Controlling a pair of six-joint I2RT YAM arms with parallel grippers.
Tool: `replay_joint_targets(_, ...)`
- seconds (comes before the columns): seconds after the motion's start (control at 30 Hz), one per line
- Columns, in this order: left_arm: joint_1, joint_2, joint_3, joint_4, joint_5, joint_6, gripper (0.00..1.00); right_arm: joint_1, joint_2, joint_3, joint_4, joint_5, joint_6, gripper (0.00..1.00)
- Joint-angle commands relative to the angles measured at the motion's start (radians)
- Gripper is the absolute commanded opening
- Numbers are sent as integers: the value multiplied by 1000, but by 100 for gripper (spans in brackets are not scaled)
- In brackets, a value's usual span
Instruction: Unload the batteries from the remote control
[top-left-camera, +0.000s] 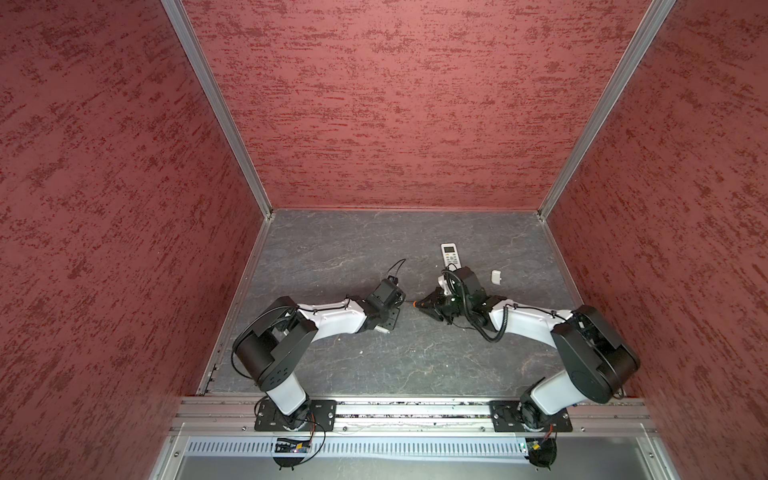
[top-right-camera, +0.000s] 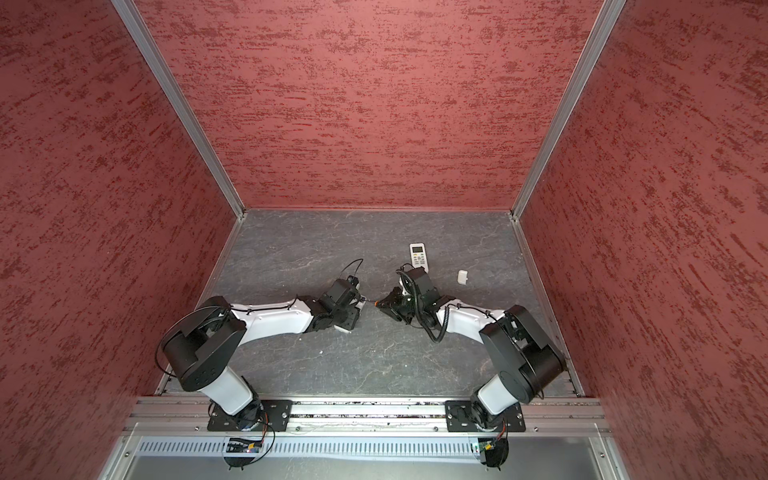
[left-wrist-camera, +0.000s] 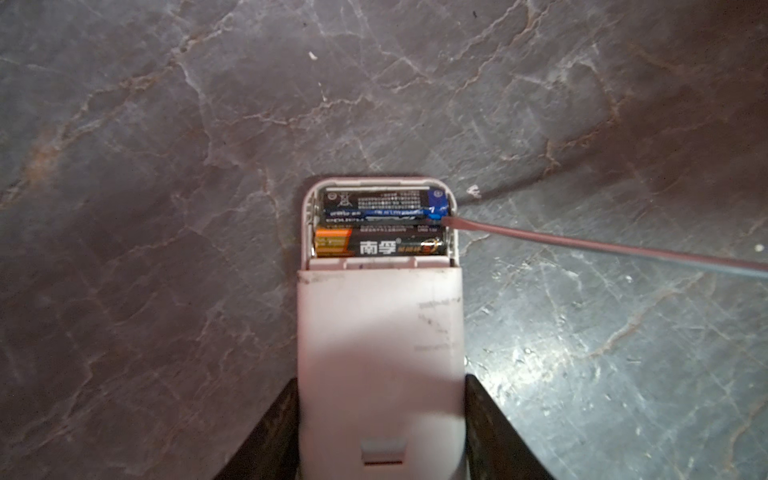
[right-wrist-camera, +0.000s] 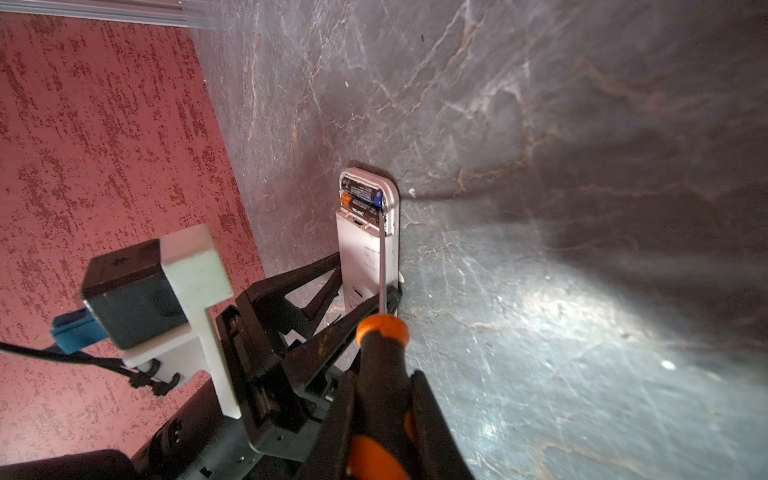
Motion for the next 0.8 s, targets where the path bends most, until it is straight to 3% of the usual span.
replay_joint_targets(0.0,-2,35,-41,-90,76,4,50,4,-2,26,-47,42,0,0)
replay_joint_targets(0.77,-6,43,-33,-95,80,12,49,4,64,79,-16,-10,-20,0)
